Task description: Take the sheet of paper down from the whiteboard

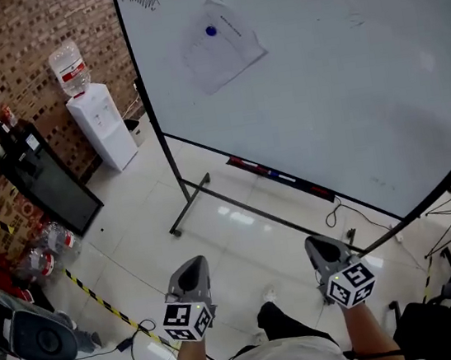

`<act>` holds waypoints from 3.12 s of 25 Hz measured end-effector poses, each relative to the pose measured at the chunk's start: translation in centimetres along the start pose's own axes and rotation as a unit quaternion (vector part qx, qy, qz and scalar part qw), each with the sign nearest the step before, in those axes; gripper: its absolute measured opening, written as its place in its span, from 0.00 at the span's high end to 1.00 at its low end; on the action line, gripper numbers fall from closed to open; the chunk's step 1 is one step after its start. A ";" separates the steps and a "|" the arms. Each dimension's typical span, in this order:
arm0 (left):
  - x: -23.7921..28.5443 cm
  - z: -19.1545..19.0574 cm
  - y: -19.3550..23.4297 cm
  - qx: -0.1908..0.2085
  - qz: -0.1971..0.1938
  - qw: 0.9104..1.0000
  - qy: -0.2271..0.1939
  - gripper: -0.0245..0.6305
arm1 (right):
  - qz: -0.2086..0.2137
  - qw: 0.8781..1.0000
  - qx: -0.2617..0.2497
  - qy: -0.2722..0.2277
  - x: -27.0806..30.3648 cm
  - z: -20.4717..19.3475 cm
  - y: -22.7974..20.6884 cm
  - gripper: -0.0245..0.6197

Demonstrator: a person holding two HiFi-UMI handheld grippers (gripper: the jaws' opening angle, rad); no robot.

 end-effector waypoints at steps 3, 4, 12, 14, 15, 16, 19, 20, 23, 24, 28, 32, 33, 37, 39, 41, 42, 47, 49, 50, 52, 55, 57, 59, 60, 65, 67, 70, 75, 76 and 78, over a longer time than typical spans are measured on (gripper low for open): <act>2.9 1.0 1.3 0.006 0.001 1.000 -0.005 0.96 | 0.000 1.000 0.004 -0.009 2.9 1.1 -2.0 0.95; 3.9 1.3 1.7 0.008 0.002 1.000 -0.006 0.96 | -0.001 1.000 0.006 -0.013 4.0 1.6 -2.8 0.95; 13.5 4.6 6.2 0.004 0.021 1.000 -0.014 0.96 | 0.021 1.000 -0.005 -0.014 14.2 5.5 -8.6 0.95; 15.4 5.5 7.0 0.006 0.024 1.000 -0.015 0.96 | 0.029 0.999 -0.009 -0.020 16.3 6.8 -9.6 0.95; 16.2 5.9 7.5 0.007 0.025 1.000 -0.016 0.96 | 0.033 0.999 -0.012 -0.025 17.4 7.4 -10.0 0.95; 17.1 6.3 7.9 0.007 0.027 0.999 -0.018 0.96 | 0.035 0.999 -0.014 -0.029 18.4 8.0 -10.5 0.95; 19.2 7.1 9.1 0.006 0.026 1.000 -0.017 0.96 | 0.036 0.999 -0.009 -0.036 20.7 9.0 -11.5 0.95; 19.9 7.3 9.4 0.008 0.023 1.000 -0.015 0.96 | 0.035 0.999 -0.008 -0.037 21.3 9.2 -11.8 0.95; 22.4 8.2 10.6 0.011 0.011 1.000 -0.015 0.96 | 0.026 0.999 -0.009 -0.043 22.6 10.1 -12.7 0.95; 23.4 8.5 11.1 0.011 0.005 1.000 -0.017 0.96 | 0.021 0.999 -0.008 -0.046 23.1 10.4 -13.0 0.95; 27.6 9.7 13.3 0.014 -0.033 0.999 -0.026 0.96 | -0.012 0.998 -0.008 -0.056 24.8 11.4 -13.7 0.95; 33.5 10.3 15.8 0.026 -0.101 0.994 -0.020 0.96 | -0.079 0.994 -0.017 -0.070 26.8 12.9 -14.2 0.95; 35.0 10.4 16.6 0.030 -0.118 0.992 -0.015 0.96 | -0.100 0.992 -0.018 -0.073 27.4 13.3 -14.1 0.95; 38.6 12.6 19.5 0.065 -0.185 0.981 -0.007 0.96 | -0.171 0.982 -0.010 -0.081 29.2 14.8 -12.4 0.95; 39.7 13.9 20.4 0.087 -0.213 0.973 -0.010 0.96 | -0.203 0.975 -0.003 -0.088 29.8 15.6 -11.9 0.95; 40.5 15.1 21.4 0.095 -0.236 0.967 -0.016 0.96 | -0.228 0.969 0.000 -0.094 30.5 16.1 -11.5 0.95; 40.7 15.6 21.8 0.094 -0.246 0.965 -0.017 0.96 | -0.240 0.966 0.001 -0.095 30.7 16.3 -11.3 0.95; 40.8 17.7 22.6 0.094 -0.293 0.951 -0.014 0.96 | -0.283 0.952 0.015 -0.114 31.2 17.0 -9.9 0.95; 40.7 18.8 22.4 0.108 -0.307 0.946 -0.013 0.96 | -0.290 0.950 0.010 -0.120 31.3 17.7 -9.5 0.95; 40.6 19.3 22.2 0.113 -0.310 0.944 -0.013 0.96 | -0.292 0.949 0.005 -0.121 31.3 18.1 -9.3 0.95; 40.7 19.9 21.9 0.109 -0.314 0.943 -0.023 0.96 | -0.294 0.948 -0.004 -0.122 31.2 18.6 -8.9 0.95; 40.7 19.9 21.2 0.114 -0.315 0.942 -0.023 0.96 | -0.302 0.945 -0.011 -0.125 30.4 18.9 -8.7 0.95; 40.6 20.5 20.5 0.111 -0.319 0.940 -0.049 0.96 | -0.306 0.943 -0.009 -0.131 29.8 19.3 -8.8 0.95; 40.5 21.6 20.0 0.126 -0.319 0.936 -0.083 0.96 | -0.304 0.943 -0.010 -0.137 29.5 19.9 -8.8 0.95; 40.4 22.3 19.8 0.136 -0.317 0.934 -0.094 0.96 | -0.300 0.944 -0.014 -0.139 29.5 20.2 -8.8 0.95; 40.4 27.5 16.7 0.189 -0.321 0.916 -0.151 0.96 | -0.275 0.949 -0.035 -0.151 29.6 22.4 -8.9 0.95; 40.3 29.9 15.2 0.232 -0.320 0.901 -0.176 0.96 | -0.263 0.949 -0.036 -0.168 29.5 23.9 -8.9 0.95; 39.9 33.2 13.1 0.287 -0.309 0.884 -0.201 0.96 | -0.249 0.947 -0.053 -0.198 29.1 26.7 -8.7 0.95; 39.4 37.0 10.6 0.341 -0.269 0.872 -0.226 0.96 | -0.227 0.947 -0.086 -0.212 29.1 29.9 -8.4 0.95; 39.5 37.5 10.3 0.346 -0.261 0.872 -0.228 0.96 | -0.223 0.947 -0.089 -0.214 29.0 30.2 -8.5 0.95; 39.7 38.4 9.6 0.362 -0.247 0.868 -0.232 0.96 | -0.218 0.947 -0.092 -0.217 29.0 30.6 -8.5 0.95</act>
Point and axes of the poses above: the fingertips, and each gripper's own axes: x forward along the fingers, y to its left, z out of its top, the point moved 6 cm from there along -x, backward along the fingers, and after that the axes turned 2 degrees about z, right-handed, at the moved point
